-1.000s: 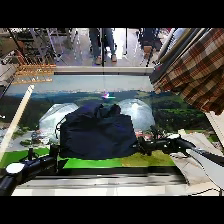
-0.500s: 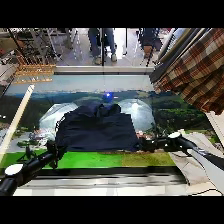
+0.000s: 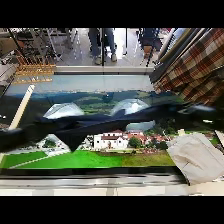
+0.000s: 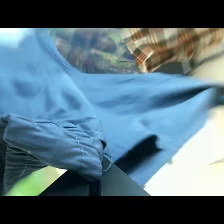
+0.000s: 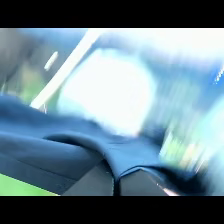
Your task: Fold the clothes and pants, and hang the long-sleeved shirts on hangers.
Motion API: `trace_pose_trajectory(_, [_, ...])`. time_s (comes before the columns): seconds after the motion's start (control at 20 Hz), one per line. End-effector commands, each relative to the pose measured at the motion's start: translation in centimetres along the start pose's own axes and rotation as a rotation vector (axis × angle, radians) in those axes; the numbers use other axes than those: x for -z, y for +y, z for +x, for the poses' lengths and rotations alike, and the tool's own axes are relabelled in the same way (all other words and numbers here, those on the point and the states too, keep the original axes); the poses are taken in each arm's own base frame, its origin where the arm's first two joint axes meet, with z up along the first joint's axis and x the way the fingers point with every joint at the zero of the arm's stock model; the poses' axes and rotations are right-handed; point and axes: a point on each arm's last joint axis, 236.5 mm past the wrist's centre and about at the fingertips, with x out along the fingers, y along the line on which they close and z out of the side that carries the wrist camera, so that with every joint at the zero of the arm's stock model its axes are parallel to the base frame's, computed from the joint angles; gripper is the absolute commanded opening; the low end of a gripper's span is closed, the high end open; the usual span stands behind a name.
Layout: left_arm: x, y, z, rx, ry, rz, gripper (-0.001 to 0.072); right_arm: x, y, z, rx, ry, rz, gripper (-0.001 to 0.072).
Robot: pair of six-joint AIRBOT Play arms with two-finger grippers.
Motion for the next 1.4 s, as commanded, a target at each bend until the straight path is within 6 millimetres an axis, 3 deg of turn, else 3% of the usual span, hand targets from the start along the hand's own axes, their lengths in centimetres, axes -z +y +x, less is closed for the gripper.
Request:
trace_pose_trajectory(0.0, [-4.2,-9.3,-7.5,-0.05,-0.144,0.413,0.0006,-10.9,8.9,-14.1,0.17,-0.399,-0.342,0.0007])
trace_pose_trajectory(0.1, [-6.7,-14.6,-11.2,-0.044,-0.272,0.585,0.0005,-15.8,12.5,-20.4,0.24,-0.616,-0.452,0.0006])
trace_pose_trajectory(0.15, [-7.6,-16.2,-12.2,-0.04,-0.313,0.64,0.0006,-17.6,13.6,-22.5,0.26,-0.693,-0.485,0.0007])
trace_pose_trajectory(0.2, [-8.6,-17.0,-12.7,-0.039,-0.339,0.665,0.0006,-18.7,13.7,-23.1,0.269,-0.723,-0.496,0.0006])
trace_pose_trajectory(0.25, [-9.6,-16.8,-12.3,-0.038,-0.337,0.659,0.0006,-19.5,12.8,-22.3,0.264,-0.712,-0.485,0.0006])
trace_pose_trajectory(0.3, [-10.5,-15.3,-11.0,-0.042,-0.306,0.622,0.0005,-19.8,11.2,-20.2,0.244,-0.669,-0.448,0.0006])
trace_pose_trajectory(0.4, [-11.7,-10.2,-6.8,-0.05,-0.178,0.473,0.0006,-18.0,5.7,-12.8,0.175,-0.465,-0.284,0.0007])
trace_pose_trajectory(0.5, [-11.8,-3.0,-1.3,-0.066,-0.031,0.307,0.0006,-12.8,-0.2,-3.4,0.063,-0.178,-0.104,0.0007])
trace_pose_trajectory(0.55, [-11.0,0.8,1.4,-0.074,0.045,0.216,0.0006,-9.1,-3.2,1.5,0.002,-0.038,0.005,0.0007])
trace_pose_trajectory(0.7, [-6.4,13.2,9.9,-0.116,0.246,-0.074,0.0006,3.5,-11.5,14.2,-0.018,0.256,0.266,0.0008])
trace_pose_trajectory(0.8, [-3.3,21.0,15.5,-0.182,0.289,-0.218,0.0005,11.3,-16.2,20.3,0.042,0.355,0.386,0.0007])
trace_pose_trajectory(0.9, [-1.3,26.7,20.5,-0.222,0.306,-0.315,0.0004,15.5,-19.6,23.9,0.091,0.381,0.459,0.0007])
trace_pose_trajectory(1.0, [-0.9,29.0,23.8,-0.226,0.327,-0.322,0.0004,15.6,-21.3,25.0,0.125,0.353,0.459,0.0007])
trace_pose_trajectory(1.1, [-3.0,29.5,25.3,-0.216,0.3,-0.286,0.0004,13.5,-21.0,24.6,0.111,0.329,0.427,0.0007])
trace_pose_trajectory(1.25, [-6.9,28.2,24.1,-0.188,0.263,-0.234,0.0004,11.9,-16.3,22.1,-0.036,0.43,0.411,0.0007])
trace_pose_trajectory(1.35, [-6.0,27.6,20.9,-0.179,0.385,-0.222,0.0004,13.4,-11.8,19.1,-0.142,0.57,0.453,0.0007])
